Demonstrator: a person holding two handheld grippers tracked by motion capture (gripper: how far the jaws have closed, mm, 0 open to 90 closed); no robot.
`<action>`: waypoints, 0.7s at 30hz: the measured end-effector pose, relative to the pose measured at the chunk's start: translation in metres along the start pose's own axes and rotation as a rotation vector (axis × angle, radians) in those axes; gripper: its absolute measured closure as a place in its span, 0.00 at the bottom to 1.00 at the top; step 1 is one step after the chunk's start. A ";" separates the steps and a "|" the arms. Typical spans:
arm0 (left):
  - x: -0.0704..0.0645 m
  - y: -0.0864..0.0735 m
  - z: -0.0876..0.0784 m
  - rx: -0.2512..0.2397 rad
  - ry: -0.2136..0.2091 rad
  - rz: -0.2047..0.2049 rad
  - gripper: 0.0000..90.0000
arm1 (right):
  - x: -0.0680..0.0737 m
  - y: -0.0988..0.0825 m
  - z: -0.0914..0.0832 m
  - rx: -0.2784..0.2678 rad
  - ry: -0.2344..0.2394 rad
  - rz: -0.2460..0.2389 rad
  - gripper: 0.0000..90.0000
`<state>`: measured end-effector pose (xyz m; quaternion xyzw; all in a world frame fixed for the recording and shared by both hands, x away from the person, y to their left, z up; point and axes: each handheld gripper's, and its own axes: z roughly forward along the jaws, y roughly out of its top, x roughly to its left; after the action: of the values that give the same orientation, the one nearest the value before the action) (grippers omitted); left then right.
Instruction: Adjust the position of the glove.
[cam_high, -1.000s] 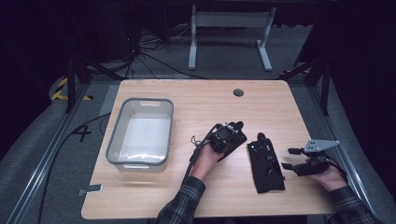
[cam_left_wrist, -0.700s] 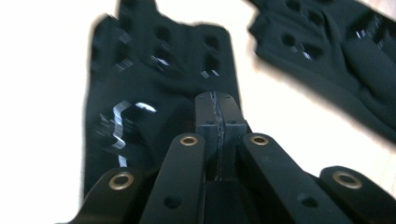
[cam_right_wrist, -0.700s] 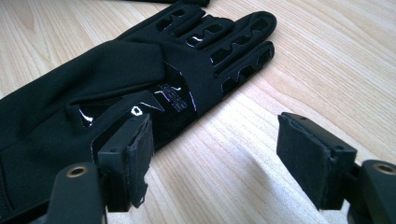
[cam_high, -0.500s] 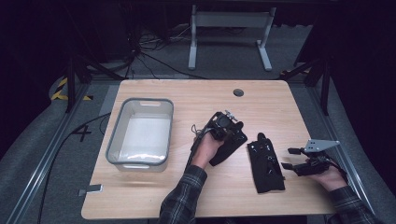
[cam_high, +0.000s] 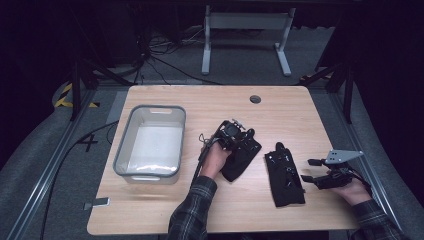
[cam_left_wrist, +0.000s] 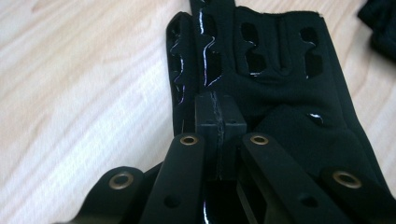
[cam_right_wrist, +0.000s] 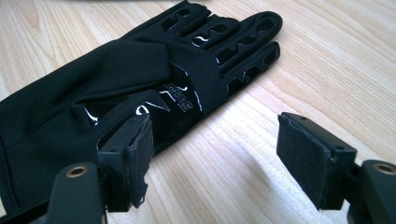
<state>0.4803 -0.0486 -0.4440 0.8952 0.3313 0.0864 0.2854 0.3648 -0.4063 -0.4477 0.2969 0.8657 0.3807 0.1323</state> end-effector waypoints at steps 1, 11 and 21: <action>-0.001 -0.003 -0.003 0.005 0.002 -0.009 1.00 | 0.001 0.000 0.000 0.001 0.001 -0.003 0.31; -0.020 -0.032 -0.021 0.010 -0.004 -0.038 1.00 | 0.010 0.004 0.002 0.011 0.061 -0.050 0.54; -0.043 -0.056 -0.035 -0.005 -0.037 -0.031 1.00 | 0.020 0.008 0.003 0.009 0.145 -0.074 0.88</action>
<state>0.4052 -0.0256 -0.4453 0.8907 0.3395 0.0663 0.2950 0.3541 -0.3883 -0.4445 0.2369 0.8851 0.3922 0.0819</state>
